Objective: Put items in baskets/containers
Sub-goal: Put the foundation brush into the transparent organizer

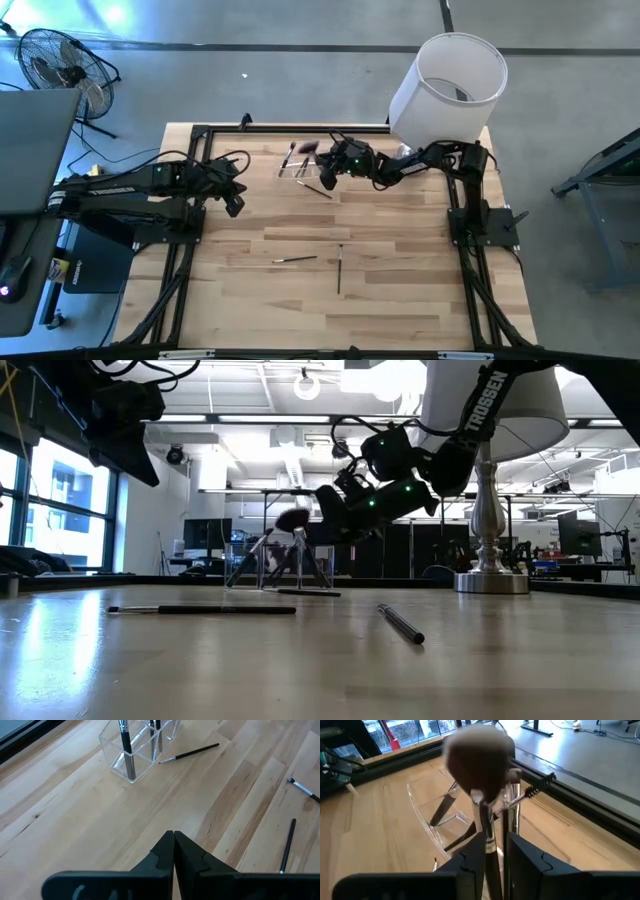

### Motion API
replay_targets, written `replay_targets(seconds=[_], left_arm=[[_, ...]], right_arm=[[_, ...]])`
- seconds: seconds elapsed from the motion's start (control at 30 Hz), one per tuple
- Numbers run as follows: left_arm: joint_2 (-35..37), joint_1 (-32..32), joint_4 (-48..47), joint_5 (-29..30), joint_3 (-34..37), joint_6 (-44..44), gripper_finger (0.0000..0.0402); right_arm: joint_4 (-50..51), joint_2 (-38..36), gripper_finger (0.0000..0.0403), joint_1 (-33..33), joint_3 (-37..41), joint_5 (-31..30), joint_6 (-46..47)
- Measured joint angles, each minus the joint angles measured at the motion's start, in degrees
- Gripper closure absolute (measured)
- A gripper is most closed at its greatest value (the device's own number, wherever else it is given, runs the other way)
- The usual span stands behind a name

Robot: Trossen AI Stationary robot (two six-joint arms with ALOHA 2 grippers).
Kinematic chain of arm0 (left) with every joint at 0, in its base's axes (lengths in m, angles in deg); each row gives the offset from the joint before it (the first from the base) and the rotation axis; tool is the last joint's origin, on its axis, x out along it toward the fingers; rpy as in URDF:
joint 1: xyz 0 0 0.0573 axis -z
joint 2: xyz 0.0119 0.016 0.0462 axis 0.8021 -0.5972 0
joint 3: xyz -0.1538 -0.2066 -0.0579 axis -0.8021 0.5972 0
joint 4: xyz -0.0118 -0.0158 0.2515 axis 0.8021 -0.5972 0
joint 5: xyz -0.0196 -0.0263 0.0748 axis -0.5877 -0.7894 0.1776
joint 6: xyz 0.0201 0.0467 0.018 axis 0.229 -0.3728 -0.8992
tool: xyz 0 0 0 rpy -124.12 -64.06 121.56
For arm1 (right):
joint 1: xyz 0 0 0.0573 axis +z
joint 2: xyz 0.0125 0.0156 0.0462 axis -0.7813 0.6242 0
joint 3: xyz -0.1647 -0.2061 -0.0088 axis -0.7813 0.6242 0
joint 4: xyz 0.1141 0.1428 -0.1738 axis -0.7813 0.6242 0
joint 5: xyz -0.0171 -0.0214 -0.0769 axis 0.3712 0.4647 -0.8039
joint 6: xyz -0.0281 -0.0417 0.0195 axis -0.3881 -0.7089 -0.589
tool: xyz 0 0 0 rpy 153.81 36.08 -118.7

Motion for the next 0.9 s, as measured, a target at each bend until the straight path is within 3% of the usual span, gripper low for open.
replay_targets(seconds=[0.5,0.9], left_arm=[[-0.02,0.00,0.02,-0.04,0.00,0.01,0.0401],[-0.02,0.00,0.17,-0.21,0.00,-0.77,0.0401]], right_arm=[[2.59,-3.33,0.0301,0.00,0.07,0.03,1.31],[27.00,-20.06,0.0309,3.88,0.04,-1.78,-0.88]])
